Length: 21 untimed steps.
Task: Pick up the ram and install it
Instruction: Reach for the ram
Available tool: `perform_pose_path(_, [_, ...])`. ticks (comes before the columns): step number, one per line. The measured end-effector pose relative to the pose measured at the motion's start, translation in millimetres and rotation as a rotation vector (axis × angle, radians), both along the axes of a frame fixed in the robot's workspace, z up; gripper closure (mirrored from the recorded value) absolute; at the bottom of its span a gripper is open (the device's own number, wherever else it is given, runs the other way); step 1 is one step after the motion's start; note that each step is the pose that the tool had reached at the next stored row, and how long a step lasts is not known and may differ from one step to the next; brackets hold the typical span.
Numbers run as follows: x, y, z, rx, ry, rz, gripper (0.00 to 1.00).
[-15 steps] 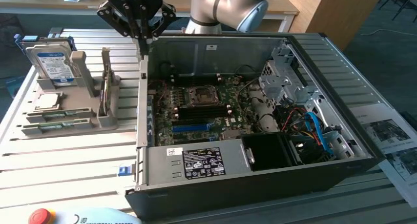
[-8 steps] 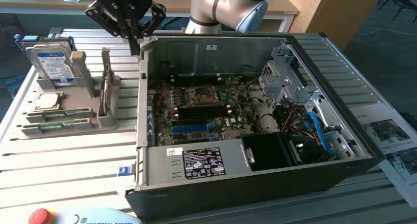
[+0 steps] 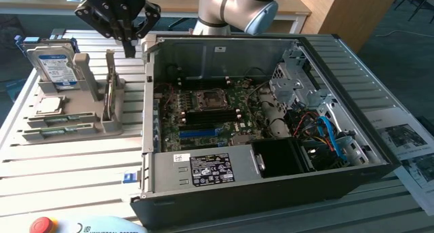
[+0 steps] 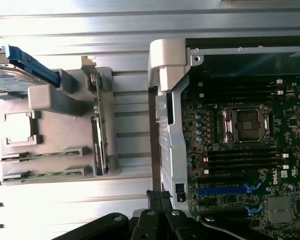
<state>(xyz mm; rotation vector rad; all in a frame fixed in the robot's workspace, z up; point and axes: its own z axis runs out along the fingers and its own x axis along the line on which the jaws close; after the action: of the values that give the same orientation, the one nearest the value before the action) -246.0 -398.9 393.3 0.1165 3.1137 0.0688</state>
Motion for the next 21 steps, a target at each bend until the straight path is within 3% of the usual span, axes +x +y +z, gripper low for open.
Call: perform_pose_path(21, [-53.1, 0.0, 0.0, 0.0000, 0.0001, 0.000, 0.90])
